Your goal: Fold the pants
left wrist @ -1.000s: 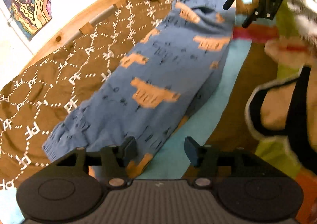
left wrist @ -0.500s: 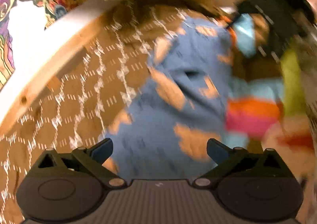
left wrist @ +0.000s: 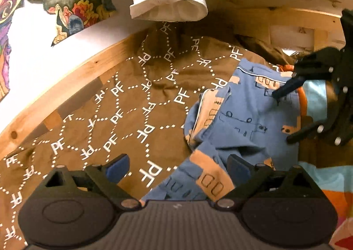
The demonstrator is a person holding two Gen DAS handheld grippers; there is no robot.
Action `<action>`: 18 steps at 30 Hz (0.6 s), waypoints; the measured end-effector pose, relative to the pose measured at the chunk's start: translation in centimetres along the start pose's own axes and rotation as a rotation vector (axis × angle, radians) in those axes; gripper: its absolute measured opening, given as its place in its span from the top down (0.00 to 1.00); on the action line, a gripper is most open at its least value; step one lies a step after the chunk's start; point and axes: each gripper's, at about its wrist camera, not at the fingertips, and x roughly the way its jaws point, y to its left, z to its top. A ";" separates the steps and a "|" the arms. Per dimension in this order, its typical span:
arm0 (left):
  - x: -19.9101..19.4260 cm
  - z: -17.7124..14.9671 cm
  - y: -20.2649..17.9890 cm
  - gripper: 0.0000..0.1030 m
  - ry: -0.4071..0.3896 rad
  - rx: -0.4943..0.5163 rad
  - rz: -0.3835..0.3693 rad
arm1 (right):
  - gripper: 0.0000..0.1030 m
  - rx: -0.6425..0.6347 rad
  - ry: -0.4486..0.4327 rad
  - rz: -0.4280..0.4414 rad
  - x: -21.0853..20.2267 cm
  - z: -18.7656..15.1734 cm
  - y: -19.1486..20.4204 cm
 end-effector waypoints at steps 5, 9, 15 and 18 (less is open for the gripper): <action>1.6 -0.1 1.2 0.27 0.005 -0.055 -0.072 | 0.41 -0.071 -0.029 0.019 2.5 0.8 1.4; 2.9 -0.1 1.5 0.65 0.055 -0.067 -0.100 | 0.49 -0.120 -0.003 -0.009 4.7 1.7 2.5; 3.4 -0.3 1.1 0.87 0.065 -0.099 -0.087 | 0.97 -0.054 0.022 -0.052 5.3 1.1 1.6; 3.6 -0.5 1.1 0.87 0.079 -0.120 -0.079 | 1.00 0.121 0.010 -0.074 3.2 1.0 -0.1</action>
